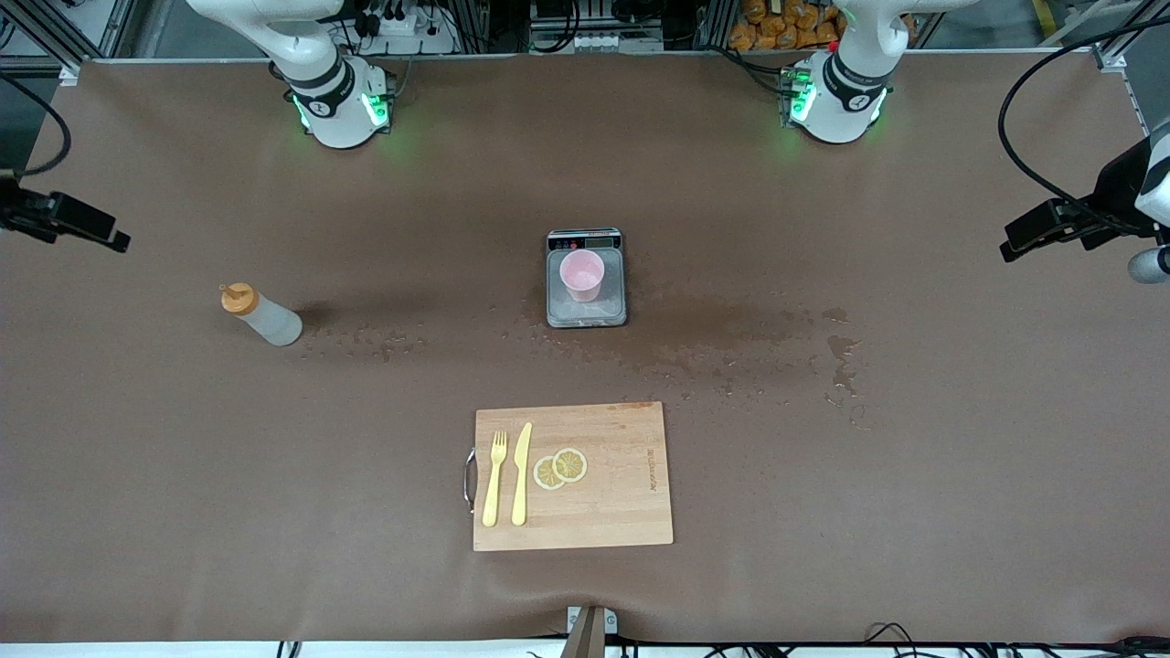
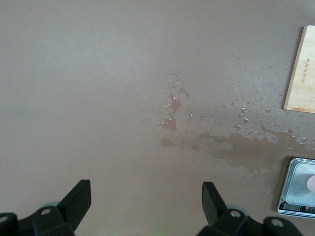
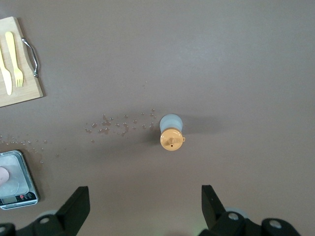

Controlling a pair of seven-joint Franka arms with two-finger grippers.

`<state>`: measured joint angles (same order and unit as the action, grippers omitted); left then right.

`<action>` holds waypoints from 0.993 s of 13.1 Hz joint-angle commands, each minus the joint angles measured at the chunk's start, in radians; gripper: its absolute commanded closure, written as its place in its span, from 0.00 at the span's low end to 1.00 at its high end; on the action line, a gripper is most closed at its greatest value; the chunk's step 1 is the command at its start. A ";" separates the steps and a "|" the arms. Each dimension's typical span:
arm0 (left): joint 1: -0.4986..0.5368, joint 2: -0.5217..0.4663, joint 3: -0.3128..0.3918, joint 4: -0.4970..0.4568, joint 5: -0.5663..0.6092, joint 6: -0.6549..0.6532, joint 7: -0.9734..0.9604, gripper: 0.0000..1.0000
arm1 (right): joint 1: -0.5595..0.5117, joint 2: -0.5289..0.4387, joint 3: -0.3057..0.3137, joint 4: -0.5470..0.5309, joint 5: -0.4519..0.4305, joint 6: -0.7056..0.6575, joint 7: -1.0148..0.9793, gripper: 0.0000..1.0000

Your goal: Add sauce to pink cup with both arms

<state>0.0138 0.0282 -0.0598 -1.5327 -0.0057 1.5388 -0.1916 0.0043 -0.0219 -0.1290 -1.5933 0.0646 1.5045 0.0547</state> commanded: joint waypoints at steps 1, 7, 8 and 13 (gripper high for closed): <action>0.003 -0.027 -0.006 -0.009 0.000 0.001 0.021 0.00 | -0.023 0.007 0.011 -0.004 -0.020 0.042 -0.010 0.00; 0.000 -0.051 -0.012 0.000 0.000 -0.023 0.023 0.00 | -0.015 0.073 0.014 0.128 -0.069 0.040 -0.015 0.00; 0.000 -0.051 -0.015 0.002 0.000 -0.023 0.026 0.00 | -0.007 0.073 0.015 0.128 -0.069 0.040 -0.009 0.00; 0.002 -0.065 -0.020 0.012 0.000 -0.046 0.076 0.00 | -0.004 0.071 0.017 0.128 -0.043 0.045 -0.007 0.00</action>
<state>0.0089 -0.0145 -0.0801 -1.5221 -0.0057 1.5146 -0.1370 -0.0019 0.0378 -0.1143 -1.4930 0.0192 1.5572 0.0492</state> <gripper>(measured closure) 0.000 0.000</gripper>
